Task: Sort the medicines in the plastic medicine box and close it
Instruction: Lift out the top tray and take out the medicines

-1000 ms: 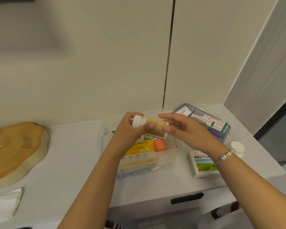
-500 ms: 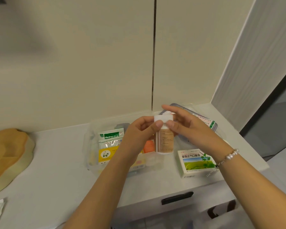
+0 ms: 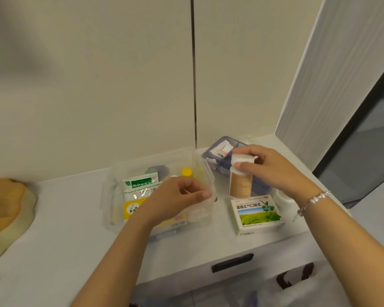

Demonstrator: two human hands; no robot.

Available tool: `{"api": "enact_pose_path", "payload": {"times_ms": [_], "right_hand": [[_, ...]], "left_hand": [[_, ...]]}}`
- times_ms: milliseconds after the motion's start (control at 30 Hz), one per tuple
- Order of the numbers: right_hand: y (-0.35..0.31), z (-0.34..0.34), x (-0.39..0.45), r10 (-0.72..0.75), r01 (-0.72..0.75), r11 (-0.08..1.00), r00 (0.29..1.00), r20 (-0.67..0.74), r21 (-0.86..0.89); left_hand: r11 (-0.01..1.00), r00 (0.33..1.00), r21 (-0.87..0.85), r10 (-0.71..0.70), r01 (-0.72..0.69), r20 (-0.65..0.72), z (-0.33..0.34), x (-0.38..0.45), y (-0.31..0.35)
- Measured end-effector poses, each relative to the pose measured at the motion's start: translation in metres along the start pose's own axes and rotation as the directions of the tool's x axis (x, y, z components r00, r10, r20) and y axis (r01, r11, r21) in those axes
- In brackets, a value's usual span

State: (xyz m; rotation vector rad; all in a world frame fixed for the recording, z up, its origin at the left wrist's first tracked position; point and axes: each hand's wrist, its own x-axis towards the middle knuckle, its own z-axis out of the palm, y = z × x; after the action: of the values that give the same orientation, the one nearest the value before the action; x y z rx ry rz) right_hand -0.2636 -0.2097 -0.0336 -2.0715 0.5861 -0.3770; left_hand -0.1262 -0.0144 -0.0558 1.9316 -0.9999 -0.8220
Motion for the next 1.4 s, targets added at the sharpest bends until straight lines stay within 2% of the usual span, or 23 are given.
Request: {"api": "enact_pose_path", "payload": {"times_ms": [67,133,267,467,567,733,800,900,967,1067,1167,1267,1400], "right_hand": [[0.008,0.005,0.003,0.039,-0.026,0.991,0.994,0.098,-0.128],[0.013,0.01,0.007,0.051,-0.027,0.985,0.989,0.14,-0.171],[0.019,0.014,0.016,0.055,-0.035,0.988,0.99,0.132,-0.151],[0.027,0.028,0.02,0.096,-0.027,0.94,0.978,0.187,-0.339],[0.028,0.028,0.022,0.112,-0.035,0.927,0.976,0.186,-0.373],[0.029,0.021,0.022,0.129,-0.047,0.943,0.964,0.23,-0.331],[0.027,0.019,0.022,0.131,-0.057,0.95,0.965,0.226,-0.308],[0.021,0.017,0.022,0.098,-0.038,0.948,0.98,0.175,-0.315],[0.014,0.017,0.02,0.035,0.0,0.957,0.993,0.115,-0.289],[-0.002,0.023,0.016,-0.05,0.052,0.986,0.999,0.018,-0.156],[-0.019,0.035,0.011,-0.102,0.103,0.989,0.995,0.017,-0.104],[-0.032,0.052,0.008,-0.145,0.158,0.981,0.983,0.112,-0.117],[-0.039,0.075,0.009,-0.14,0.18,0.965,0.969,0.202,-0.192]], "left_hand": [[1.0,0.999,0.018,-0.005,0.004,0.037,-0.001,-0.001,0.0],[0.999,0.998,0.031,-0.014,0.012,0.068,-0.002,-0.001,0.002],[1.0,0.996,0.022,-0.016,0.014,0.088,-0.001,-0.002,0.005],[1.0,0.994,0.016,-0.026,0.025,0.106,-0.001,0.0,0.006],[0.999,0.994,0.017,-0.031,0.029,0.102,-0.001,0.001,0.005],[0.993,0.999,-0.112,-0.019,0.024,0.045,-0.003,0.001,0.003],[0.994,0.999,-0.107,-0.03,0.031,0.011,-0.006,0.002,0.002],[0.996,0.998,-0.074,-0.049,0.045,-0.045,-0.016,0.0,-0.004],[0.995,0.989,-0.084,-0.062,0.051,-0.133,-0.027,-0.002,-0.009],[0.996,0.955,0.056,-0.055,0.074,-0.292,-0.044,-0.005,-0.02],[0.957,0.935,0.226,-0.096,0.18,-0.341,-0.059,-0.01,-0.034],[0.93,0.95,0.283,-0.157,0.234,-0.271,-0.059,-0.009,-0.042],[0.855,0.966,0.451,-0.24,0.257,-0.095,-0.053,-0.009,-0.043]]}}
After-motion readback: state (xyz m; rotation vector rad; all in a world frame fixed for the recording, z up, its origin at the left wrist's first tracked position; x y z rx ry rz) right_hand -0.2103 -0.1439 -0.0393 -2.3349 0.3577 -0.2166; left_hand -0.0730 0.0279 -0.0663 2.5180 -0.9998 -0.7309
